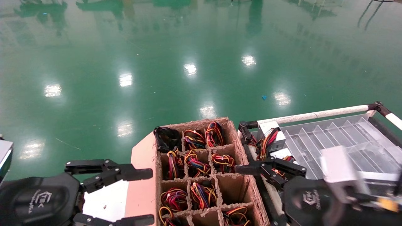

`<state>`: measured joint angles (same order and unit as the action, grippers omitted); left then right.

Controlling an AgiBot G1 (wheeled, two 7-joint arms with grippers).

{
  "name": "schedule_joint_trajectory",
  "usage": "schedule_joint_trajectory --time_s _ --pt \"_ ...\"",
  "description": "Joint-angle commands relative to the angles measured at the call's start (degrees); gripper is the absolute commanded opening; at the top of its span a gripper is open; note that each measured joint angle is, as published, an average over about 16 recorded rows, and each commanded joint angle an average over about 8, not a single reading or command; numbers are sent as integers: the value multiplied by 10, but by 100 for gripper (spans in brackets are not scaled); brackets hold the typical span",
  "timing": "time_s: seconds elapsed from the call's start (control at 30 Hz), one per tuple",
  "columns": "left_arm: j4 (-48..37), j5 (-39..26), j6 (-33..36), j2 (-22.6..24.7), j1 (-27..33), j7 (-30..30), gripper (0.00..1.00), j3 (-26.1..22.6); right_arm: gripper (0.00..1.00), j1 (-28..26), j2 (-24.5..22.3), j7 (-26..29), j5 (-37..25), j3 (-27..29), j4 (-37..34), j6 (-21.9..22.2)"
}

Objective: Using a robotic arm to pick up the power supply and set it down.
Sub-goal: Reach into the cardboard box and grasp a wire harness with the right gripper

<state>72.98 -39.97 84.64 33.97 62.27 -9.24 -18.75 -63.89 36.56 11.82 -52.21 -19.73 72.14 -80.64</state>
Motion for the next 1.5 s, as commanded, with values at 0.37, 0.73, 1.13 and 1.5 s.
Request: schedule_joint_trajectory --time_s 0.37,0.73,1.13,1.5 --pt "0 0 0 0 0 0 0 0 92 -92 67 22 -174 -75 -56 51" --pt "0 0 0 0 0 0 0 0 0 -188 144 13 -314 -138 -151 72" --pt "0 0 0 0 0 0 35 -1 0 -250 221 -55 -365 -167 -298 82" --pt "0 0 0 0 0 0 55 -1 0 -290 264 -128 -370 -172 -424 79"
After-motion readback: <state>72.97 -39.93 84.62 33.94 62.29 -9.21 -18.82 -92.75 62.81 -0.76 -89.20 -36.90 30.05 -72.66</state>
